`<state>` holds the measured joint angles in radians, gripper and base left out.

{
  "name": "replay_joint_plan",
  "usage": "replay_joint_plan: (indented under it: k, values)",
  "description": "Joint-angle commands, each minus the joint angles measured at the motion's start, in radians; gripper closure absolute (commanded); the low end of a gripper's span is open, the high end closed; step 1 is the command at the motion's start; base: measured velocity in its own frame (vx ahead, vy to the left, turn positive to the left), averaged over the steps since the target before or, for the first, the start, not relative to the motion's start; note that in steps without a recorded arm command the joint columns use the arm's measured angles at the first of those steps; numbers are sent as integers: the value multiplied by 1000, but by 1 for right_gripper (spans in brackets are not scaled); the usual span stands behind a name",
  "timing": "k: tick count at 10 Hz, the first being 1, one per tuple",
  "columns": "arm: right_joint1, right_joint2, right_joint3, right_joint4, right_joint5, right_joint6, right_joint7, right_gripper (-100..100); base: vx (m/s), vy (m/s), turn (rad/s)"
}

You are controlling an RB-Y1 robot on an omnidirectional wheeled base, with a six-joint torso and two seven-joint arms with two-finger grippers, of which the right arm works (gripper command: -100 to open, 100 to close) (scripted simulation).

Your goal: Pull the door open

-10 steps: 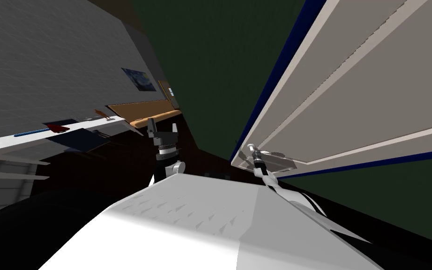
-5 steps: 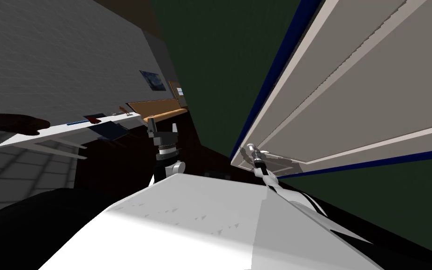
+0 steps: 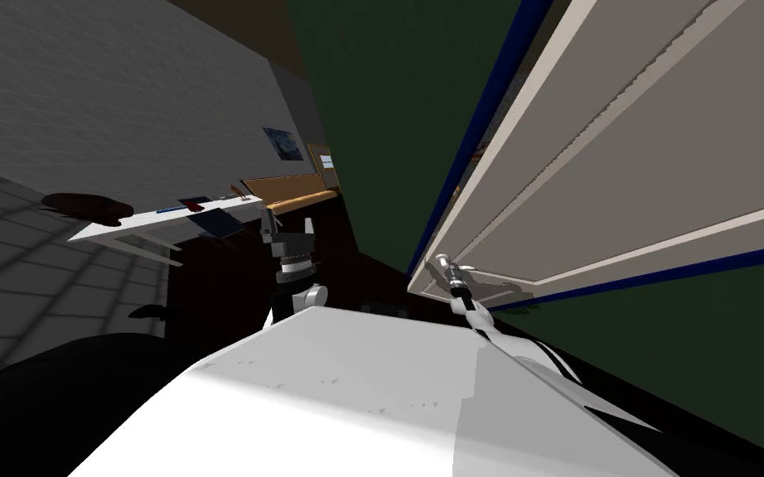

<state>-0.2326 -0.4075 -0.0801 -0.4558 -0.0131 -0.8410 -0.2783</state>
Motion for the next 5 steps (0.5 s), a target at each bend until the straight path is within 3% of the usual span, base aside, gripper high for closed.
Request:
replay_joint_plan:
  k: [1,5]
  values:
    - [10,-11,23,-2,16,-21,-26,100,-272,-109,115]
    - [29,-38,69,-10,47,-60,-82,100,-241,-80,88]
